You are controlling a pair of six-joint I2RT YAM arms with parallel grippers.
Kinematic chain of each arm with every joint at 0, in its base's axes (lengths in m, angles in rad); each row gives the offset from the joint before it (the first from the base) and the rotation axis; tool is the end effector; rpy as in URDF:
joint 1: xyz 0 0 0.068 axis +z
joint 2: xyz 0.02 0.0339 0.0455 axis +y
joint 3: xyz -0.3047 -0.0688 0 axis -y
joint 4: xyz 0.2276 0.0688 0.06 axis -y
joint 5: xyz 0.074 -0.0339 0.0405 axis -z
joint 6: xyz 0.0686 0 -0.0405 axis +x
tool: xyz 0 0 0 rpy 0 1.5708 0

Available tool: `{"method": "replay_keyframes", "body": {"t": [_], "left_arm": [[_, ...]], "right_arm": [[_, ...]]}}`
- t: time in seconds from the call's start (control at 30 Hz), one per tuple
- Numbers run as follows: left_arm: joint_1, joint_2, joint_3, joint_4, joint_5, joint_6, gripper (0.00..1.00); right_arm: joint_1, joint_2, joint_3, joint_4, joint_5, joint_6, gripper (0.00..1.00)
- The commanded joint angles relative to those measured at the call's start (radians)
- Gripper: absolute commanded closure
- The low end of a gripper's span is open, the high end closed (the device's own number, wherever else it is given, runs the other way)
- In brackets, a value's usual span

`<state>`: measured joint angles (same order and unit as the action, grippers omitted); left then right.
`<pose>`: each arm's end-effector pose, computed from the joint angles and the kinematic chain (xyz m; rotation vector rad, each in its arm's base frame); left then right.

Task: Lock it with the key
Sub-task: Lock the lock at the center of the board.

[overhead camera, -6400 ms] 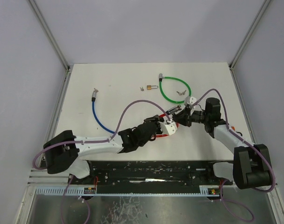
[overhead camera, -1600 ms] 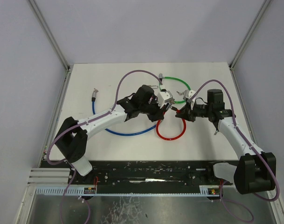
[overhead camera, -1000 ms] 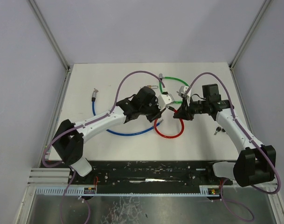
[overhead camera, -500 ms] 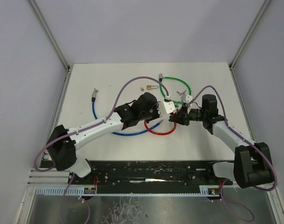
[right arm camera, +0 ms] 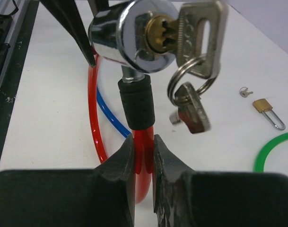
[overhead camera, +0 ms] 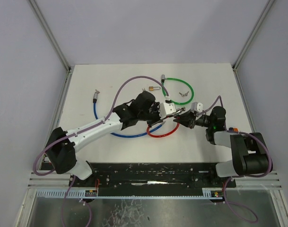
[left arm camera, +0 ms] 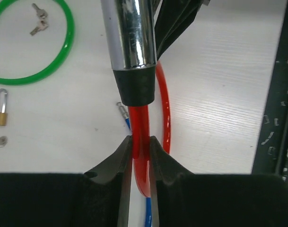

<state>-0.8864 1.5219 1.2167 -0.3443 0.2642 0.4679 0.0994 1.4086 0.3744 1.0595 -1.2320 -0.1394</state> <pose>0.2086 -0.2840 0.3219 1.5183 1.6529 -0.5219 0.2279 0.0877 0.2517 -1.1130 1.2011 0.9106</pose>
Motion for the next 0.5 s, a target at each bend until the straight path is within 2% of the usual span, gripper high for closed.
{"method": "replay_keyframes", "body": {"t": [0.0, 0.1, 0.17, 0.33, 0.37, 0.47], "left_arm": [[0.021, 0.028, 0.052, -0.018, 0.234, -0.09, 1.0], [0.032, 0.058, 0.085, -0.023, 0.214, -0.132, 1.0], [0.037, 0.048, 0.073, 0.031, 0.206, -0.155, 1.0], [0.041, -0.053, -0.112, 0.329, 0.193, -0.188, 1.0], [0.041, -0.071, -0.145, 0.386, 0.198, -0.191, 1.0], [0.04, -0.069, -0.191, 0.472, 0.212, -0.211, 1.0]], "right_arm": [[0.003, 0.015, -0.044, 0.317, -0.044, 0.035, 1.0], [0.003, -0.012, -0.063, 0.308, -0.049, 0.008, 1.0], [0.003, -0.05, -0.065, 0.233, -0.04, -0.038, 1.0], [0.003, -0.154, 0.029, -0.33, -0.025, -0.32, 1.0], [0.003, -0.166, 0.045, -0.393, -0.028, -0.36, 1.0], [0.003, -0.174, 0.041, -0.387, -0.027, -0.336, 1.0]]}}
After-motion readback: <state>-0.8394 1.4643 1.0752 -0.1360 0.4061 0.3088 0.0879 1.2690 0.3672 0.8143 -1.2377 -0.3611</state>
